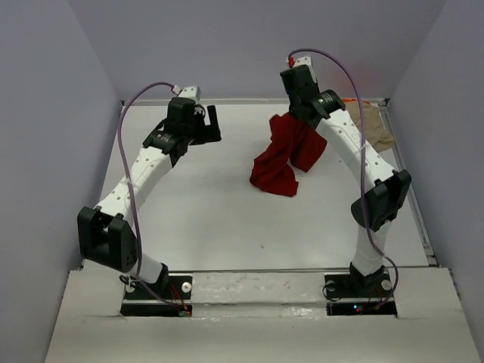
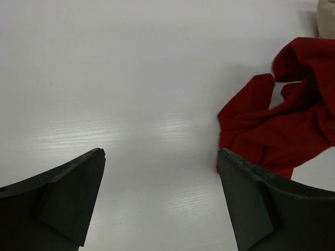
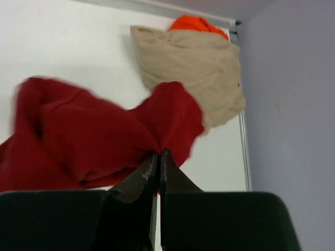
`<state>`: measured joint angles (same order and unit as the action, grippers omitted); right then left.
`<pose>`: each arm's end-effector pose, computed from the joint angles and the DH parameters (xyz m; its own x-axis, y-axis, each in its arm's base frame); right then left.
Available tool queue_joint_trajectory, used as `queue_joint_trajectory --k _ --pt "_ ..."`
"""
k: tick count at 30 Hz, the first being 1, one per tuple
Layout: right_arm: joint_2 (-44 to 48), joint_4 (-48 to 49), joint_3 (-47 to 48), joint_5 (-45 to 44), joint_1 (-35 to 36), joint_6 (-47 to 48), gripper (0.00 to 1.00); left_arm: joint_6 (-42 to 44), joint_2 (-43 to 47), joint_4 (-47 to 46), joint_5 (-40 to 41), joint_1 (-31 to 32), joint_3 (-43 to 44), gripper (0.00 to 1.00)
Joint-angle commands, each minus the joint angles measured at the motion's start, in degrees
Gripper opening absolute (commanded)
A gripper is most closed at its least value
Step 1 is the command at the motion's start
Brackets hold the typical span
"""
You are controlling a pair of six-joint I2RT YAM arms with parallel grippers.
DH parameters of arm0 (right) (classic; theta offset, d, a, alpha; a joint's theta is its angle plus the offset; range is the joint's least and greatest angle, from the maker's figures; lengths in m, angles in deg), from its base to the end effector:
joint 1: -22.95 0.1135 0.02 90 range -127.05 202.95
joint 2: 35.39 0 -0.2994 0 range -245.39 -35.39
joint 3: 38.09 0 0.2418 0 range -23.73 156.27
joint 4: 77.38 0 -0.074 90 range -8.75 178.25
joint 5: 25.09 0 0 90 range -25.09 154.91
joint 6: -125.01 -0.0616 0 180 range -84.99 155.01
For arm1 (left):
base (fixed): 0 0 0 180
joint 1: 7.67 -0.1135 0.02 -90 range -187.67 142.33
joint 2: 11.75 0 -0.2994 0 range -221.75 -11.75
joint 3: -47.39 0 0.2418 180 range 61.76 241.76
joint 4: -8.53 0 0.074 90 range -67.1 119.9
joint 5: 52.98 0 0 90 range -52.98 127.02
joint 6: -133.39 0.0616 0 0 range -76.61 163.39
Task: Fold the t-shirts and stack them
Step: Flatten the tshirt out
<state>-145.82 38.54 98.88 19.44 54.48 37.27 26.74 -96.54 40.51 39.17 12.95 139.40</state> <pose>0.3927 0.1894 0.4307 -0.5235 -0.3536 -0.7752 0.0945 0.8801 -0.4653 0.3338 -0.1231 0.3853 -0.4673 -0.1301 -0.8745 0.1943 0.9498 -0.2451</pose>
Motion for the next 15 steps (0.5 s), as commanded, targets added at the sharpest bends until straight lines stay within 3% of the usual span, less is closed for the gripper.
queue_joint_trajectory --k 1,3,9,11,13,14,15 --pt "7.60 -0.56 -3.77 3.35 -0.24 -5.51 0.00 0.38 -0.90 -1.44 -1.27 1.44 0.40 0.99" --pt "8.21 1.02 -6.93 9.75 -0.24 -5.78 0.00 0.30 -1.51 -1.43 -1.01 1.96 0.31 0.99" --pt "5.41 1.03 -8.97 13.22 1.78 -5.95 0.00 0.47 -2.48 -1.43 -1.18 3.02 0.75 0.99" --pt "4.61 1.28 -9.66 14.53 1.78 -6.48 0.20 1.00 -2.39 -1.00 -0.58 3.63 0.93 0.99" --pt "4.00 1.55 -10.54 14.97 1.78 -6.74 0.24 1.44 -2.04 -0.56 -0.13 4.25 0.93 0.99" --pt "3.65 2.33 -10.81 15.06 1.78 -6.74 0.23 1.53 -1.95 -0.47 -0.13 4.25 0.84 0.99" --pt "3.21 2.34 -10.81 15.06 1.17 -6.74 0.15 1.44 -1.95 -0.29 -0.13 4.25 0.84 0.99"
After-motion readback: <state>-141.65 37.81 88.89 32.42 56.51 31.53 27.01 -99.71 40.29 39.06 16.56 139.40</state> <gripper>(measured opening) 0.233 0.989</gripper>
